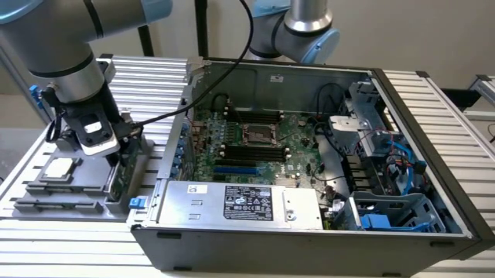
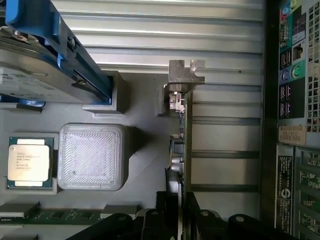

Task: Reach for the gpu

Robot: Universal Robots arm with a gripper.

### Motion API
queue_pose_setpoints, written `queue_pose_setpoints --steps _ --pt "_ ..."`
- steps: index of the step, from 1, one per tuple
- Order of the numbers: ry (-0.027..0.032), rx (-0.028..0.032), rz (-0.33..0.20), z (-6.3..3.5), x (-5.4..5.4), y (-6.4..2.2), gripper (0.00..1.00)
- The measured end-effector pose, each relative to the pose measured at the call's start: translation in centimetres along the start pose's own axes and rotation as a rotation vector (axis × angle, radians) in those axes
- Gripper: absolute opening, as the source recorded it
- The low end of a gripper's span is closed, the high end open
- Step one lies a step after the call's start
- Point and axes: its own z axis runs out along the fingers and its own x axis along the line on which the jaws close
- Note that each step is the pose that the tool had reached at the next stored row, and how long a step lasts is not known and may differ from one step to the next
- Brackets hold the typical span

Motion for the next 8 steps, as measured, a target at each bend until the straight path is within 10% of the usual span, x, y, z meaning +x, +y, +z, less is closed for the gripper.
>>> queue_pose_setpoints --steps 8 --pt "0.0074 -0.0002 0.000 -1.40 -0.1 -0.05 0.26"
